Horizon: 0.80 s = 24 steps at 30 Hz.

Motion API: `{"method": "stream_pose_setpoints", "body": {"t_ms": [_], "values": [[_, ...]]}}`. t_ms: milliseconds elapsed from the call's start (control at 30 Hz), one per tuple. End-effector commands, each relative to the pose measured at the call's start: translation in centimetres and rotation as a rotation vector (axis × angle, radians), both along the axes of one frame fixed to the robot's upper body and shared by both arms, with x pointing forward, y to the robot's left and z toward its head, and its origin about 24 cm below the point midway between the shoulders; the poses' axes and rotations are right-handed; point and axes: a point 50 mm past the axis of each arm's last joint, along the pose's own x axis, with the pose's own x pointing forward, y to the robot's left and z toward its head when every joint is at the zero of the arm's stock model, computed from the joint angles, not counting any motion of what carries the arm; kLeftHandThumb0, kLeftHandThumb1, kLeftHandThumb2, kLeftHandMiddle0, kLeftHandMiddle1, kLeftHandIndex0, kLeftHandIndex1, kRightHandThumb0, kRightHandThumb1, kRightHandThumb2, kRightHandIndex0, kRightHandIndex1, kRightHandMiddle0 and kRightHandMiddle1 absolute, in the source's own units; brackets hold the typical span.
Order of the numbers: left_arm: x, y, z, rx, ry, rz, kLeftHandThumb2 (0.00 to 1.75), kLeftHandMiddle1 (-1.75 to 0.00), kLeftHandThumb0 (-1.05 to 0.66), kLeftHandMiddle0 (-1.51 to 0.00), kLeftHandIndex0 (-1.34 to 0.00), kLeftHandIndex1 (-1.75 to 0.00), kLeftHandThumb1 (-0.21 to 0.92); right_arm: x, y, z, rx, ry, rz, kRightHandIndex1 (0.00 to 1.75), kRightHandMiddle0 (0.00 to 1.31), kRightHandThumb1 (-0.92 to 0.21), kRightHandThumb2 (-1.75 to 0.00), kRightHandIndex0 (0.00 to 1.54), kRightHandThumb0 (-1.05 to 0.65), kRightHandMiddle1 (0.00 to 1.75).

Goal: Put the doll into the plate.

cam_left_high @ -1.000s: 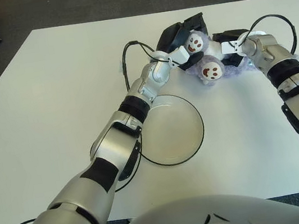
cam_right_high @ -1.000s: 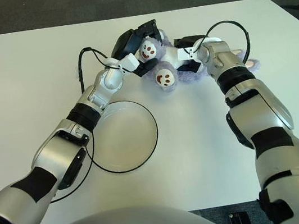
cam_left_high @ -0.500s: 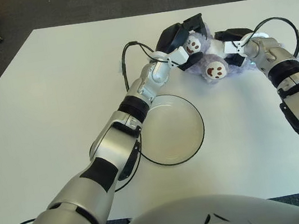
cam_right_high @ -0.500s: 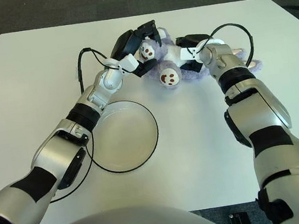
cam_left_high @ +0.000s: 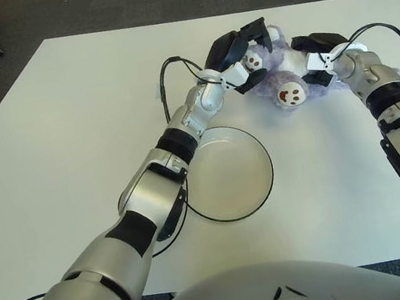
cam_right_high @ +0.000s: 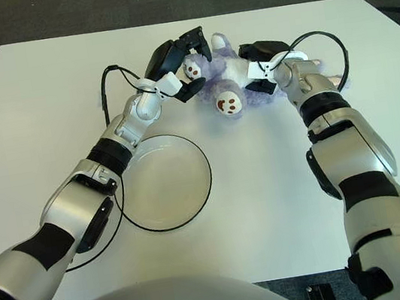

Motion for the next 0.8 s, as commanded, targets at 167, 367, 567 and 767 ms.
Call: {"method": "stream_pose_setpoints", "body": {"t_ms": [167,367,567,767], "values": [[0.6,1.1,1.0,-0.02,-0.056,0.052,1.57,-1.69,-0.01,-0.73,-0.73,-1.66,0.04,-0.9,0.4,2.1,0.036,-0.019,0.034,1.38,0.86,0.13,-1.69,0.96,0.0,1.75],[0.5,1.8,1.5,-0.03,-0.082,0.058,1.58,-1.67,-0.01,-0.75,-0.75,-1.64,0.03,-1.9,0.9,3.3,0.051,-0.058,0.029,1.34,0.86,0.15,-1.69,0.99,0.01,1.75],[0.2,2.5,2.0,-0.039,-0.116,0.048,1.65,-1.72,-0.01,-0.87,-0.78,-1.55,-0.05,-3.1,1.3,3.8,0.128,-0.108,0.018,1.31,0.88,0.17,-1.71,1.02,0.0,1.75],[0.1,3.1,2.4,-0.018,-0.144,0.067,1.72,-1.73,-0.01,-0.92,-0.7,-1.65,-0.07,-4.2,1.7,4.3,0.164,-0.151,0.03,1.29,0.89,0.18,-1.71,1.04,0.0,1.75]]}}
